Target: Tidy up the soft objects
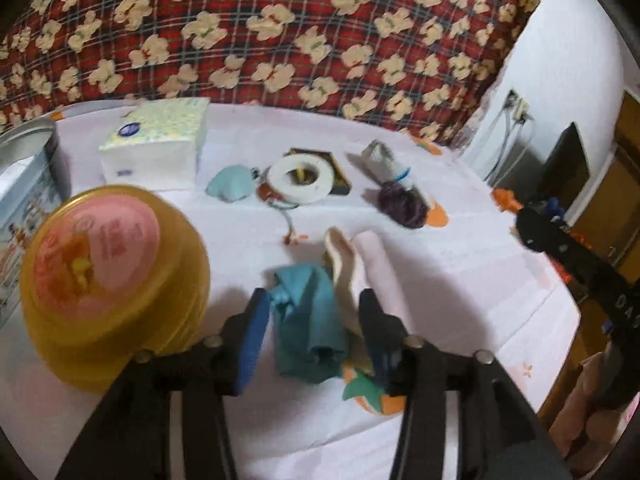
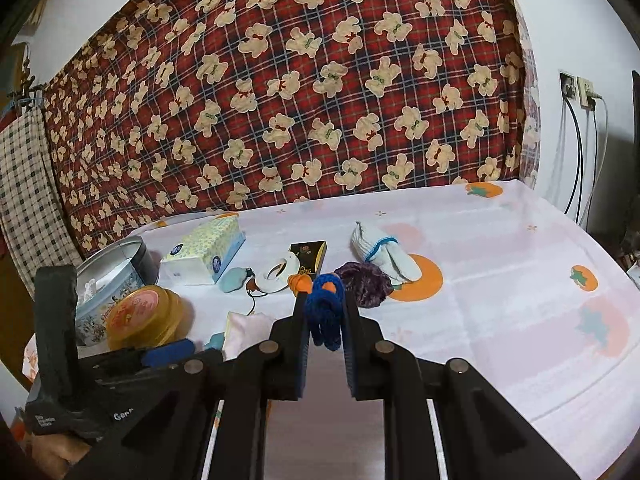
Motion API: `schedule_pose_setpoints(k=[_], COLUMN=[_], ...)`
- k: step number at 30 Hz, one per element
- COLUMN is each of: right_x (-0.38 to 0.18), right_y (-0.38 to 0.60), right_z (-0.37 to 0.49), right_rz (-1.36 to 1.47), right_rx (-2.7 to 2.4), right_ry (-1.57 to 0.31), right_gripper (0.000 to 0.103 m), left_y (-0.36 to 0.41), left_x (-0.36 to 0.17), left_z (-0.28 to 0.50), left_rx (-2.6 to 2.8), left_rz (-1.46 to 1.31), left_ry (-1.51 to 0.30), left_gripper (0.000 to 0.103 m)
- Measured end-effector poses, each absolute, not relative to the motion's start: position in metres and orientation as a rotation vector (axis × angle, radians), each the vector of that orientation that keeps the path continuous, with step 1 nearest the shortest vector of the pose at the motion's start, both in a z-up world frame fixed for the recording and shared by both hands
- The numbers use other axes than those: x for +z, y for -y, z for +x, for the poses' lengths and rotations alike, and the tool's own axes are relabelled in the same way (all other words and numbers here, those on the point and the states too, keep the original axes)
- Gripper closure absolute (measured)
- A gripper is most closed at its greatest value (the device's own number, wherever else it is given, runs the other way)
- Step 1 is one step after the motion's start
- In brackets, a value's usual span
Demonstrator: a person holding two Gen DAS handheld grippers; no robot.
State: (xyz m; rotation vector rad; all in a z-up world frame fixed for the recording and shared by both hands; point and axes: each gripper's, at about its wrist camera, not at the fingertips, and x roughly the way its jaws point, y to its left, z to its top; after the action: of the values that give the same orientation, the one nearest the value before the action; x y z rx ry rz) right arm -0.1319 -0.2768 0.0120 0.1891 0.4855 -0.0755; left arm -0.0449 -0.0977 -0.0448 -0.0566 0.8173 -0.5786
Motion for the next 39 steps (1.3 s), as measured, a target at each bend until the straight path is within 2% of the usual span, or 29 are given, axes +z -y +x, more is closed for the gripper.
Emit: schedule_pose_setpoints(k=[4,6,7,13,15,17,19,21,23,25,28,34,39], right_x=[0.009,0.006,0.005,0.003,0.003,0.002,0.002,0.002,0.003,0.005,0.008,0.018,0.032], right_y=[0.28,0.283,0.284,0.29,0.292,0.293,0.293,0.293,0.293,0.292,0.289,0.268,0.236], right_z=[-0.132,-0.131,-0.132,-0.133,-0.132,-0.132,-0.132,-0.132,-0.135,-0.137,-0.138,-0.136,-0.126], right_rz=[0.2,0.211,0.216,0.236,0.25,0.262,0.261,0.26,0.257,0.253,0.251,0.218,0.193], right_rx=[-0.072,-0.07,-0.069,-0.07,-0.067,-0.063,-0.064,-0.065,-0.068,-0.073,-0.072,-0.041,0.022], right_ry=[-0.488,-0.493,-0.494,-0.494,-0.497,-0.5,-0.501,-0.499,-0.494,-0.487,-0.481,-0.469,-0.445], right_gripper=[0.086,0.086,0.086,0.086,0.086,0.086,0.086,0.086,0.086,0.086,0.086,0.086,0.086], left_y=[0.096,0.096,0.095,0.091,0.094,0.099,0.104,0.11,0.11,0.106,0.092,0.058,0.018], left_x=[-0.05,-0.051,-0.051,-0.056,-0.057,-0.056,-0.055,-0.056,-0.056,-0.055,-0.049,-0.001,0.023], left_z=[-0.046,-0.046,-0.046,-0.04,-0.038,-0.036,-0.034,-0.035,-0.036,-0.036,-0.037,-0.056,-0.056], left_rx=[-0.54,-0.544,-0.554,-0.575,-0.564,-0.558,-0.552,-0.546,-0.558,-0.583,-0.611,-0.638,-0.583], left_rz=[-0.036,-0.027,-0.03,-0.052,-0.037,-0.019,-0.004,0.044,0.061,0.049,-0.015,-0.057,-0.083], left_ry=[-0.845,-0.844,-0.851,-0.887,-0.888,-0.891,-0.885,-0.864,-0.857,-0.858,-0.845,-0.648,-0.568], left_gripper=[0.058,0.076,0.088,0.089,0.085,0.076,0.075,0.077,0.089,0.095,0.096,0.096,0.096])
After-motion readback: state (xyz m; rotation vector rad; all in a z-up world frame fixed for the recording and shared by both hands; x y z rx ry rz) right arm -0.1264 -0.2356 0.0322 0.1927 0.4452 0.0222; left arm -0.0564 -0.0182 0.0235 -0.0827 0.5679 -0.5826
